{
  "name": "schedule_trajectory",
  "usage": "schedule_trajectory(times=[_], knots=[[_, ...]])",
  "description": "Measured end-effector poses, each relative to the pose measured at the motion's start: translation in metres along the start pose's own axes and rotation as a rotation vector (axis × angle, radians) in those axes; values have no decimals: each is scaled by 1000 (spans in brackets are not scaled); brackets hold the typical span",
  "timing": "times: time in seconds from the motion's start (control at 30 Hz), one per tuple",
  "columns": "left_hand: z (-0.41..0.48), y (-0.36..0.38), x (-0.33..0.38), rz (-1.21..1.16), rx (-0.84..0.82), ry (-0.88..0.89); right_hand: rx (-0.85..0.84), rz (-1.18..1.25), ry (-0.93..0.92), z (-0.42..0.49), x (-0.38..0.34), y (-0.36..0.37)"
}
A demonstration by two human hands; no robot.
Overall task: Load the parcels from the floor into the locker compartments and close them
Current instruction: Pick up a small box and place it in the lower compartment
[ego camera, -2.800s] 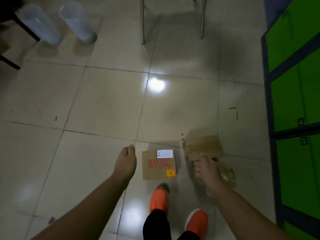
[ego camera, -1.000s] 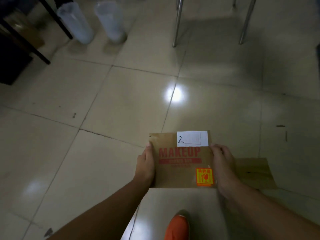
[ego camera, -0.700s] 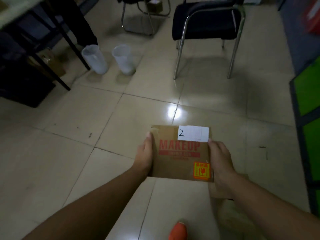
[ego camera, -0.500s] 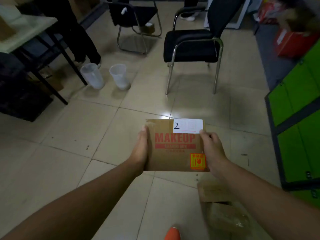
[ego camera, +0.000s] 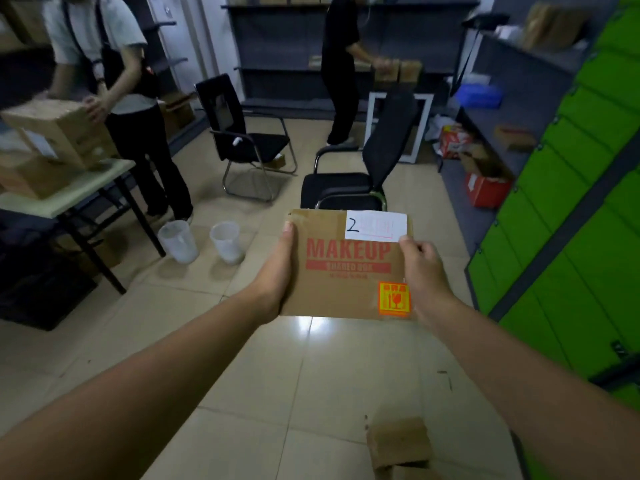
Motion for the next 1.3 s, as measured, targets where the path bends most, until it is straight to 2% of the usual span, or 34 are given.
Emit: schedule_trajectory(times=[0.13,0.33,0.5,0.8,0.93,1.17,1.3], knots=[[-42,19,68,-20,-45,112,68,40,-84,7,-75,-34],[-95,60,132,9,-94,255,150,49,-213,0,-151,-91],[-113,101,155,-11,-162,257,227,57,-279,-3,-189,-137],[-144,179,198,50,-258,413,382,23,-415,-19,-230,-217],[-149,221,203,81,-374,415,453,-13,-450,-41,-238,-255],[-185,323,212,91,-629,485,770,-113,-517,-109,-264,-350],[-214,388,208,127,-776,487,872,-197,-498,-149,-275,-401]])
Point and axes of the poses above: each hand's wrist, its own z-axis towards the middle knuckle, its own y-axis out of the palm, x = y × z, the point moved 10 cm from there along z, towards the middle knuckle, and after that the axes turned 15 degrees about -y, right-handed, at the moved point
